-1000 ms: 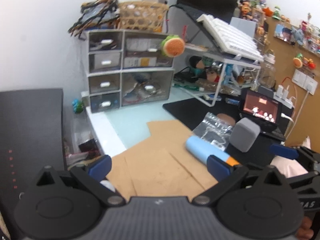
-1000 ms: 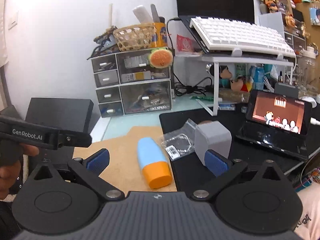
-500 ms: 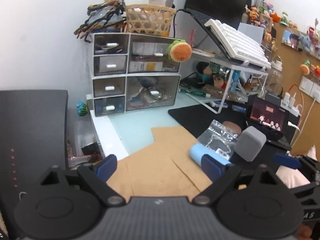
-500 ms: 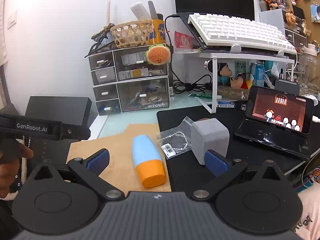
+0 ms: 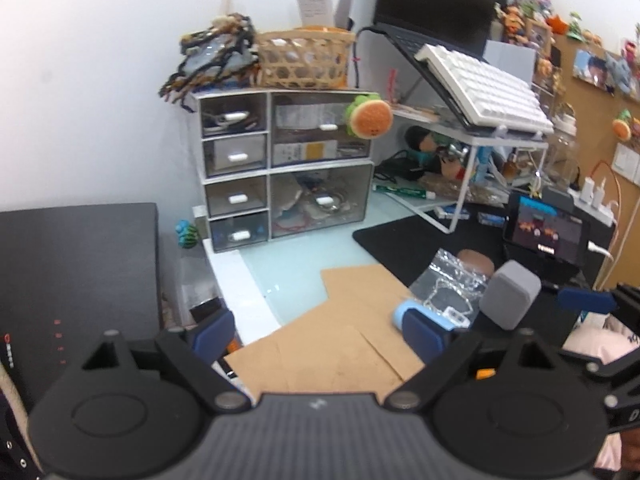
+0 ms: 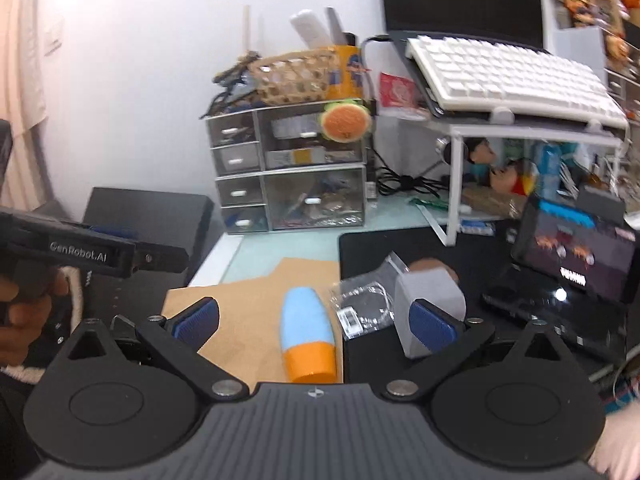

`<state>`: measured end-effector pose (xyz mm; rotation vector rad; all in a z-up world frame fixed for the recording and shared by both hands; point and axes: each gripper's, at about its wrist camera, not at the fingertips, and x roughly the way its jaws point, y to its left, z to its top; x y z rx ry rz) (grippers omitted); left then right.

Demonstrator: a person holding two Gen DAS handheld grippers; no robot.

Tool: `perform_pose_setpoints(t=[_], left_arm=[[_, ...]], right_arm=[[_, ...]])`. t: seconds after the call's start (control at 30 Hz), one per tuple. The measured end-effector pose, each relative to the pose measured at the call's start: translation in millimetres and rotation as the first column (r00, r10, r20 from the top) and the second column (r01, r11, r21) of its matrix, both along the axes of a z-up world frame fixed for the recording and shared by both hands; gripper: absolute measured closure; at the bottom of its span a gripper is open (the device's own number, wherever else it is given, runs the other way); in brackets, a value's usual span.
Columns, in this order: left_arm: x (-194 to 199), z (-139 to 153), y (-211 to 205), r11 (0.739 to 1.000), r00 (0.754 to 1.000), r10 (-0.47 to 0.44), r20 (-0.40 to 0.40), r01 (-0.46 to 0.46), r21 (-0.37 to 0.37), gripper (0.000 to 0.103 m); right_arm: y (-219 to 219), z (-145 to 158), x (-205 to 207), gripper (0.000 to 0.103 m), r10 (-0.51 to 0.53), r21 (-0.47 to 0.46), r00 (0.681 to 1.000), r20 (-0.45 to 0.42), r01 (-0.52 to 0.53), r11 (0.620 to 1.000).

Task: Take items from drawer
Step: 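Move the left tool toward the white clear-drawer unit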

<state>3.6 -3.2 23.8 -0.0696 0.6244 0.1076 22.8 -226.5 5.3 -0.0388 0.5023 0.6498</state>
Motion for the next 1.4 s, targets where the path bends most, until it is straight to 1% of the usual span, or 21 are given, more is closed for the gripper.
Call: perform_pose_setpoints(t=[0.1,0.23,0.43,0.67,0.8,0.93,1.13,1.4], left_arm=[[-2.2,4.7,2.5,1.0,1.0,0.022,0.003,-0.022,-0.003,0.01],[-6.3,9.2,3.2,0.999,0.999,0.034,0.004,-0.034,-0.018,0.01],[-10.3,11.4,-0.4,0.999,0.999,0.044,-0.007,-0.044,0.004,0.01],[-12.5,18.5,-8.0,0.999,0.999,0.046,-0.002,-0.046,0.013,0.01],[-10.6,18.2,-12.2,0.999,0.999,0.049,-0.007,-0.05,-0.005,0.01],[-6.2,18.4,-19.7,0.998,0.998,0.057,-0.007,-0.056,0.007,0.01],[5.3,24.9,-33.3,0.998,0.999,0.053,0.0,-0.053,0.032,0.01],[28.6,31.2,-49.1,0.993,0.996,0.088,-0.013,-0.087,0.075,0.011]], right_arm=[[2.2,8.7,-4.3,0.0,0.02,-0.022,0.999,0.038,-0.019,1.0],[0.1,9.8,-2.8,0.0,0.022,-0.032,0.999,0.044,-0.02,0.999],[-3.4,11.4,-0.8,0.0,0.023,-0.044,0.998,0.053,-0.021,0.999],[-10.5,2.4,-6.5,0.0,0.008,0.005,0.998,0.057,-0.008,1.0],[-13.9,-3.1,-9.7,0.0,-0.001,0.033,0.998,0.058,-0.001,0.999],[-13.7,-9.7,-12.6,0.0,-0.025,0.046,0.998,0.057,0.023,0.999],[-19.1,-17.8,-10.9,0.0,-0.046,0.099,0.999,0.03,0.042,0.994],[-32.2,-26.0,-11.8,0.0,-0.082,0.16,0.997,0.011,0.08,0.984]])
